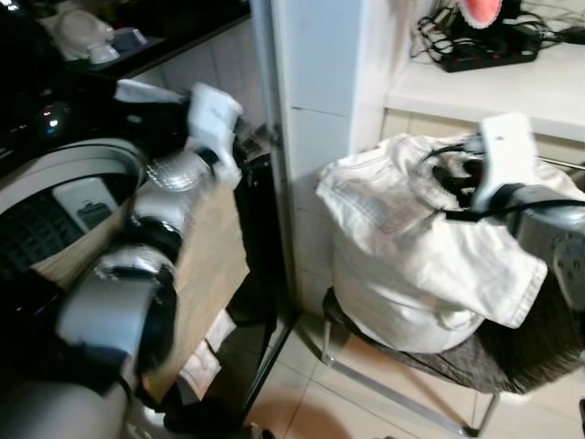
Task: Clothes washing
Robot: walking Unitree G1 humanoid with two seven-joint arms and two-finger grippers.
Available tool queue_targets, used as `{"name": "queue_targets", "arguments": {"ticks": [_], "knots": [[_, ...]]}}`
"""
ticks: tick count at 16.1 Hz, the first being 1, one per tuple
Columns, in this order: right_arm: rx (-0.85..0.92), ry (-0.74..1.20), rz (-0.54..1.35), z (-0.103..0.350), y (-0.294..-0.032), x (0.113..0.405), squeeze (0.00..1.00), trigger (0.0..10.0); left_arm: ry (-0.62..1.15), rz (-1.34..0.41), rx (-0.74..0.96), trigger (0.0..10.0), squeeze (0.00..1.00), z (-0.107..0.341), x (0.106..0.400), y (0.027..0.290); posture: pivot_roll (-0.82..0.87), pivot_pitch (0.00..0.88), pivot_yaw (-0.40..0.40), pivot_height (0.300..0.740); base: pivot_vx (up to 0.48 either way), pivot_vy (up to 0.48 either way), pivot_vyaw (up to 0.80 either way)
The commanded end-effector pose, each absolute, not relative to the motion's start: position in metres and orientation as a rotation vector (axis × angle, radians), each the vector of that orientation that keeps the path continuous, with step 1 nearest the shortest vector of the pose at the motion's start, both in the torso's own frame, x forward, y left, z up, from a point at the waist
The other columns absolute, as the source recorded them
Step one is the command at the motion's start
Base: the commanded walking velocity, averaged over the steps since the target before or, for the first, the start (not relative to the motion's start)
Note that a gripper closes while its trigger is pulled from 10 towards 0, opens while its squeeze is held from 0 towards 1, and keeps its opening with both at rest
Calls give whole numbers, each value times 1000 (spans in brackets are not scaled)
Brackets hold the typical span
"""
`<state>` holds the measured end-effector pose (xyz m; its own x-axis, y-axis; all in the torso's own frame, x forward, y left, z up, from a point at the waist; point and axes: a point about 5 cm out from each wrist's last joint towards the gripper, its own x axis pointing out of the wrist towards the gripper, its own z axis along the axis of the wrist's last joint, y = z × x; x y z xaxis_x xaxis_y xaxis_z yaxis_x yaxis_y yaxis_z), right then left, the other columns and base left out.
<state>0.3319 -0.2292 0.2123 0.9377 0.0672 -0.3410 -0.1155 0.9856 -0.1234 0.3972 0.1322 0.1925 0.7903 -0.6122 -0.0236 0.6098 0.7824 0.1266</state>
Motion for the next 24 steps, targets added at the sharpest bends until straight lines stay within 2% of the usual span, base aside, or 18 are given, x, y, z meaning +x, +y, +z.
{"name": "queue_targets", "arguments": {"ticks": [1, 3, 6, 10, 11, 12, 13, 14, 15, 24], "knots": [[-136, 347, 82, 211, -234, 337, 1000, 10000, -73, -753, 159, 10000, 0, 205, 394, 125, -144, 0, 128, 740, 0, 0, 0], [-186, 431, 42, 193, -250, 354, 1000, 10000, -105, -921, 173, 10000, 0, 205, 374, 108, -135, 0, 126, 740, 0, 0, 0], [-170, 454, 60, 186, -256, 365, 1000, 10000, -73, -1041, 180, 10000, 0, 201, 355, 99, -125, 0, 121, 740, 0, 0, 0], [-196, 534, 30, 163, -263, 371, 1000, 10000, -49, -1085, 189, 10000, 0, 197, 340, 94, -108, 0, 112, 740, 0, 0, 0], [-220, 574, 29, 153, -265, 370, 0, 10000, -34, -1096, 194, 10000, 0, 196, 335, 92, -105, 0, 110, 740, 0, 0, 0], [-214, 596, 43, 147, -264, 370, 0, 10000, -19, -1108, 199, 10000, 0, 197, 331, 91, -102, 0, 108, 740, 0, 0, 0], [-201, 605, 48, 143, -264, 369, 0, 9059, -11, -1120, 192, 10000, 0, 197, 328, 89, -102, 0, 108, 740, 0, 0, 0], [-191, 609, 52, 141, -264, 369, 0, 3216, -5, -1129, 189, 10000, 0, 197, 325, 88, -102, 0, 108, 740, 0, 0, 0], [-179, 611, 59, 138, -264, 369, 0, 0, 2, -1146, 180, 10000, 0, 198, 321, 85, -102, 0, 110, 740, 0, 0, 0], [-154, 566, 60, 141, -271, 371, 0, 0, 32, -1112, 173, 10000, 0, 197, 321, 80, -107, 0, 112, 740, 0, 0, 0]]}}
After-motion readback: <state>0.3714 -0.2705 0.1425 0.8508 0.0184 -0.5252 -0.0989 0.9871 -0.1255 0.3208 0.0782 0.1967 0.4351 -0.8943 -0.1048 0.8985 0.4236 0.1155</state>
